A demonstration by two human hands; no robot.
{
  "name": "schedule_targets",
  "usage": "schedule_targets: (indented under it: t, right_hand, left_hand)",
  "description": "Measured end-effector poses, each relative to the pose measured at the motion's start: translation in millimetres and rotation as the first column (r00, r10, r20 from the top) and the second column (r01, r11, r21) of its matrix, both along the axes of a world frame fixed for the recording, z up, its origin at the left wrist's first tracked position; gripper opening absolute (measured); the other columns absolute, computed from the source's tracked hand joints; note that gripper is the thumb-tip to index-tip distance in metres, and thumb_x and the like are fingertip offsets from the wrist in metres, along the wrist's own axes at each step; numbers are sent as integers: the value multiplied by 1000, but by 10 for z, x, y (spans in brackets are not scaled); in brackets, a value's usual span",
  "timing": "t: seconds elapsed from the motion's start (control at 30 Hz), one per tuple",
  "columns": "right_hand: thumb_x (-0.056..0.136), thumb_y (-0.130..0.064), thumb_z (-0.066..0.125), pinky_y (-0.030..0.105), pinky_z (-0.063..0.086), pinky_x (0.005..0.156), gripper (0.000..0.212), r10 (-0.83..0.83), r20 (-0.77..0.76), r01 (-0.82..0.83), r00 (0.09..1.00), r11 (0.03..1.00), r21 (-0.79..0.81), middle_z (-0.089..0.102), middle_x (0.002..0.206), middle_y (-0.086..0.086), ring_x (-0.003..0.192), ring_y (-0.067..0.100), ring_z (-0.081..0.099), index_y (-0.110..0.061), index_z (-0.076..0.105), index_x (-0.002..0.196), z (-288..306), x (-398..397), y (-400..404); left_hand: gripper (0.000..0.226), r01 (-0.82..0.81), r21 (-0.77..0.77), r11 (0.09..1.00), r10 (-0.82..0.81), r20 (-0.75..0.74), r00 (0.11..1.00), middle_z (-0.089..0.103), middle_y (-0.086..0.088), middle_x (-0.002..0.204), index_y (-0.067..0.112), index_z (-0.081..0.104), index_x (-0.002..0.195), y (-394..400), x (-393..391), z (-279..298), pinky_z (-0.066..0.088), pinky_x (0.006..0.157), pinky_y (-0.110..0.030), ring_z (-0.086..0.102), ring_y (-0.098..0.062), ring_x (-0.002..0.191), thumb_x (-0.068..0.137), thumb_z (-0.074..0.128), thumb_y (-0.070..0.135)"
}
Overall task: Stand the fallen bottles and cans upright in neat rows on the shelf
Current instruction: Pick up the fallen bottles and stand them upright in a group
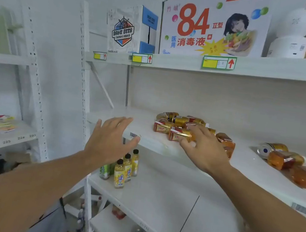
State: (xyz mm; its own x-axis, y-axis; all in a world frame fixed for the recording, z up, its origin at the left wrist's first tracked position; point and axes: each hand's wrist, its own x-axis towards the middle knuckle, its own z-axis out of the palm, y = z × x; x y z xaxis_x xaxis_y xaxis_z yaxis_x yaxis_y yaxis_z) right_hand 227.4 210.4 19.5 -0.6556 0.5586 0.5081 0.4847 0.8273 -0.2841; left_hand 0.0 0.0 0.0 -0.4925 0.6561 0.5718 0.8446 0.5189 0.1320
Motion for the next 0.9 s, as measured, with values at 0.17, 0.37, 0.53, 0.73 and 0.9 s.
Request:
schedule_targets:
  t: [0.17, 0.37, 0.53, 0.73, 0.9]
  right_hand:
    - [96, -69, 35, 51, 44, 113, 74, -59, 65, 58, 996, 998, 21, 41, 166, -1, 148, 26, 41, -32, 41, 160, -34, -507, 47]
    - [98, -67, 36, 52, 43, 113, 70, -164, 118, 163, 979, 986, 20, 43, 164, 0, 148, 27, 41, -33, 41, 159, -34, -1148, 120]
    - [93, -70, 35, 51, 42, 110, 74, -229, 164, 229, 959, 973, 19, 44, 162, 0, 146, 29, 42, -31, 42, 156, -42, -1441, 214]
    - [95, -69, 38, 50, 37, 116, 77, -241, 192, 243, 951, 970, 15, 40, 167, 1, 149, 30, 39, -33, 34, 163, 78, -1563, 465]
    - [93, -74, 37, 53, 40, 111, 76, -220, 199, 224, 955, 975, 5, 38, 167, -2, 148, 29, 39, -41, 33, 161, 155, -1479, 694]
  left_hand:
    - [80, 98, 12, 995, -98, 1, 995, 41, 7, 169, 35, 35, 165, 243, -553, -82, 19, 130, -59, 34, -20, 156, 98, 38, 77]
    - [76, 266, 51, 963, -266, 8, 964, 45, 6, 166, 31, 37, 164, 511, -1264, -8, 25, 128, -57, 40, -21, 152, 99, 44, 69]
    - [83, 274, -25, 961, -273, 36, 961, 37, 7, 171, 34, 30, 167, 713, -1661, 91, 20, 130, -57, 36, -21, 156, 97, 45, 75]
    - [83, 286, -23, 958, -285, 38, 958, 40, 6, 170, 33, 33, 166, 898, -1874, 214, 24, 128, -55, 39, -23, 154, 96, 45, 78]
    - [82, 291, -28, 956, -290, 26, 957, 41, 5, 169, 33, 35, 165, 1118, -1902, 326, 26, 127, -54, 41, -24, 153, 97, 46, 76]
